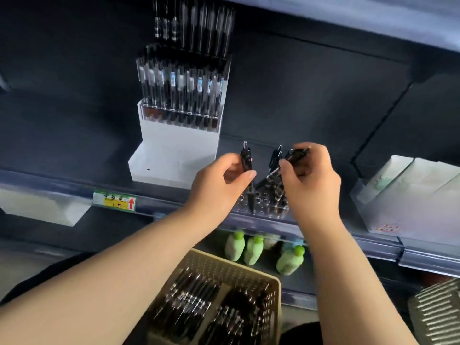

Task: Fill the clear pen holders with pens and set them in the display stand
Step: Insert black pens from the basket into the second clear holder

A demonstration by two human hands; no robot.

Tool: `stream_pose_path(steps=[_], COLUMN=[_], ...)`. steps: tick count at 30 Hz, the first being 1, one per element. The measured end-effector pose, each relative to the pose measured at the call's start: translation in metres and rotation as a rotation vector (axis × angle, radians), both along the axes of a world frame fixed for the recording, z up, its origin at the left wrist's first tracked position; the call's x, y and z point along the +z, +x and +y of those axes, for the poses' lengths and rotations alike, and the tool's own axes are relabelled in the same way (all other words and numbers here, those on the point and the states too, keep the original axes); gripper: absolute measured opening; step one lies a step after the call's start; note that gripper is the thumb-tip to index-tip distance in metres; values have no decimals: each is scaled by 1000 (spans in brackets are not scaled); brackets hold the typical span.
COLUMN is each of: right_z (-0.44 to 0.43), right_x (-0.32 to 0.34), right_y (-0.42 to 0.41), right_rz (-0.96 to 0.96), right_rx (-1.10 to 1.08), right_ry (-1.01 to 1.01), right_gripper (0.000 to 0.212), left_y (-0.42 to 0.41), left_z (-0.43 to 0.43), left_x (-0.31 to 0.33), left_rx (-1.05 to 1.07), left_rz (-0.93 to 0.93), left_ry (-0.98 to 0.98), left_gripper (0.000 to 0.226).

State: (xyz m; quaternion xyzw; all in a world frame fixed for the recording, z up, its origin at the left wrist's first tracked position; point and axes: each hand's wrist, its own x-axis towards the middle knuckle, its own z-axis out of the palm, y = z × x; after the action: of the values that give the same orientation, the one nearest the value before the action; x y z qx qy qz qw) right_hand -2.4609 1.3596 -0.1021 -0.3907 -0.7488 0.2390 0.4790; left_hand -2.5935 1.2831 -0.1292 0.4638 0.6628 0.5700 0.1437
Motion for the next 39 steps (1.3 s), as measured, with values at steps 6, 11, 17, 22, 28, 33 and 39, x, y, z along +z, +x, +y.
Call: stream_pose_path(steps=[6,11,17,22,28,33,39], right_z=[41,50,57,57,55,56,56], right_x=[26,14,8,5,7,6,1], right_y=[-5,-7,-2,-4,-4,-6,-7], right_rz=[-119,-216,-223,-261,-251,-286,-394], right_rx=[16,32,16,-5,-23,-23,-64], right_ry=[47,91,23,28,54,65,187], right_gripper=[5,11,9,12,11,13,17], left_y=[-8,-7,-6,0,1,2,2], left_z=[42,51,55,54,51,50,49], left_x=[10,-8,-13,-14,-12,-13,-12], left_rx=[-44,-53,-52,-51,-46,-36,-44], left_rz=[64,53,-20,-23,-38,-73,-84], left_ry=[42,33,26,10,15,28,32], left_gripper=[8,18,22,18,19,13,18])
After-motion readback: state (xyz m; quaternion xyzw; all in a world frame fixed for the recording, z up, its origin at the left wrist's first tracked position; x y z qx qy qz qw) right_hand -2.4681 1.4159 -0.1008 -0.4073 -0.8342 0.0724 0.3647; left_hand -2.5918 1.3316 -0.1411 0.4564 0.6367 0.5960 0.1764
